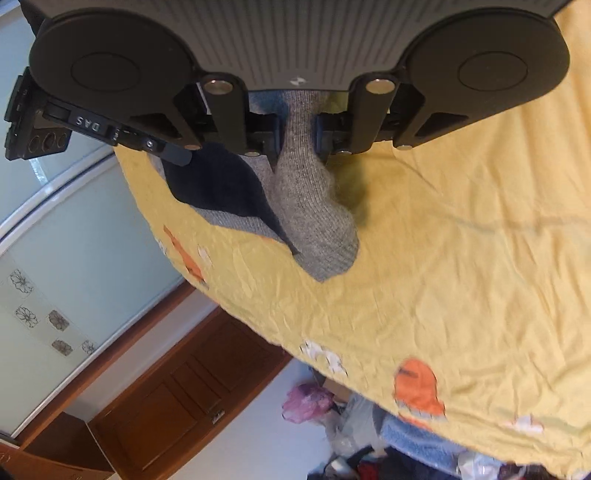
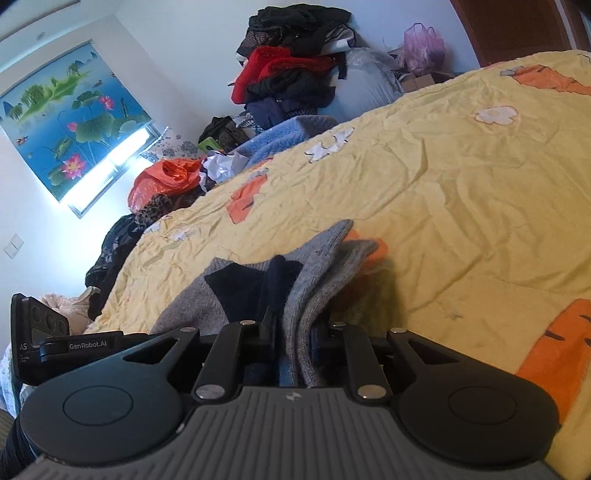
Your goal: Fold small clothes
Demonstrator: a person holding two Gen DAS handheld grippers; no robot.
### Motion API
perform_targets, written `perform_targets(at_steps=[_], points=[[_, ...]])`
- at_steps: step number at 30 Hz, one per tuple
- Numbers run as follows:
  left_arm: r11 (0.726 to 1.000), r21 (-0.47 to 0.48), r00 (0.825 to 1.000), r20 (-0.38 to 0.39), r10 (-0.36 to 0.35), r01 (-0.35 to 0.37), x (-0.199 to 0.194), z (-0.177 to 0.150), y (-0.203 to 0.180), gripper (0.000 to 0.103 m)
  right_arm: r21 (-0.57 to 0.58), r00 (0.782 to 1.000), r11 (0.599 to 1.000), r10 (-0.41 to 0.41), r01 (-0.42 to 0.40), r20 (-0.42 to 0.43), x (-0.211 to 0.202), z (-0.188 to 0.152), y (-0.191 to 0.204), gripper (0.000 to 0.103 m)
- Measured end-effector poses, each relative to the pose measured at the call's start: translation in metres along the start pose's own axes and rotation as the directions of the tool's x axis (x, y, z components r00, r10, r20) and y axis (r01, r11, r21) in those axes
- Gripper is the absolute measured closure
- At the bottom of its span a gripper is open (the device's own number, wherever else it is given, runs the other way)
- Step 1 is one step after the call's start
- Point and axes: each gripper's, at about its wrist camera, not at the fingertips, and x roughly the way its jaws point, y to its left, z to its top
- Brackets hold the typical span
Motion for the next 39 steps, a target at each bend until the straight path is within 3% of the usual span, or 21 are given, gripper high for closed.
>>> perform_targets(at_steps=[4, 7, 8, 9, 10, 13, 17, 21, 24, 26, 27, 28, 29, 32, 36, 38, 39], points=[[0.998, 0.015, 0.997, 0.046, 0.066, -0.066, -0.001, 0.023, 0.013, 0.087, 0.035, 1.0, 0.999, 0.018, -0.018, 0.005, 0.027, 0.008, 0.004, 0.079], [0.988, 0.08, 0.991, 0.017, 0.131, -0.132, 0.016, 0.022, 0.018, 0.086, 0.051, 0.999, 0.998, -0.042, 0.044, -0.025, 0.053, 0.005, -0.003, 0.078], [0.985, 0.093, 0.989, 0.007, 0.146, -0.146, 0.02, 0.019, 0.019, 0.085, 0.072, 0.998, 0.996, -0.055, 0.057, -0.038, 0.059, 0.001, -0.007, 0.077], [0.982, 0.106, 0.988, 0.01, 0.153, -0.153, 0.019, 0.014, 0.021, 0.082, 0.098, 0.997, 0.993, -0.062, 0.066, -0.037, 0.06, -0.002, -0.012, 0.068], [0.983, 0.11, 0.989, 0.026, 0.145, -0.147, 0.015, 0.009, 0.022, 0.081, 0.124, 0.997, 0.99, -0.071, 0.074, -0.032, 0.059, -0.004, -0.015, 0.051], [0.989, 0.082, 0.991, 0.064, 0.12, -0.125, -0.006, -0.005, 0.025, 0.068, 0.174, 1.0, 0.984, -0.021, 0.023, -0.016, 0.039, -0.017, -0.022, 0.04], [0.998, 0.032, 0.996, 0.077, 0.047, -0.049, -0.039, -0.035, 0.028, 0.044, 0.223, 0.999, 0.975, 0.02, -0.013, -0.027, 0.008, -0.042, -0.025, 0.039], [1.0, 0.0, 0.999, 0.031, -0.01, 0.01, -0.057, -0.067, 0.026, 0.039, 0.241, 0.997, 0.969, 0.062, -0.049, -0.044, -0.017, -0.07, -0.019, 0.039], [0.993, -0.086, 0.996, -0.018, -0.087, 0.085, -0.054, -0.081, 0.036, 0.039, 0.226, 0.994, 0.971, 0.089, -0.071, -0.07, -0.023, -0.087, -0.009, 0.04], [0.992, -0.091, 0.996, -0.021, -0.089, 0.087, -0.054, -0.083, 0.034, 0.04, 0.217, 0.99, 0.972, 0.106, -0.084, -0.089, -0.023, -0.092, -0.002, 0.04], [0.993, -0.086, 0.996, -0.03, -0.083, 0.08, -0.054, -0.082, 0.033, 0.043, 0.209, 0.989, 0.975, 0.1, -0.075, -0.111, -0.021, -0.092, 0.002, 0.046], [0.994, -0.087, 0.997, -0.041, -0.07, 0.066, -0.054, -0.081, 0.032, 0.053, 0.2, 0.987, 0.978, 0.091, -0.063, -0.135, -0.019, -0.092, 0.006, 0.065], [0.995, -0.089, 0.997, -0.059, -0.059, 0.053, -0.054, -0.08, 0.033, 0.075, 0.185, 0.984, 0.981, 0.091, -0.062, -0.153, -0.019, -0.093, 0.01, 0.075], [0.999, -0.036, 0.996, -0.088, -0.013, 0.01, -0.061, -0.079, 0.032, 0.08, 0.103, 0.983, 0.992, 0.085, -0.069, -0.16, -0.028, -0.096, 0.022, 0.077], [0.984, 0.162, 0.995, -0.063, 0.078, -0.067, -0.069, -0.088, 0.016, 0.076, 0.125, 0.984, 0.991, 0.069, -0.049, -0.164, -0.029, -0.104, 0.012, 0.076], [0.96, 0.251, 0.99, -0.025, 0.136, -0.126, -0.077, -0.092, 0.0, 0.074, 0.171, 0.984, 0.983, 0.088, -0.061, -0.153, -0.036, -0.102, 0.008, 0.066], [0.934, 0.318, 0.987, 0.021, 0.162, -0.16, -0.086, -0.098, -0.011, 0.074, 0.168, 0.988, 0.984, 0.079, -0.055, -0.136, -0.043, -0.1, 0.009, 0.055]])
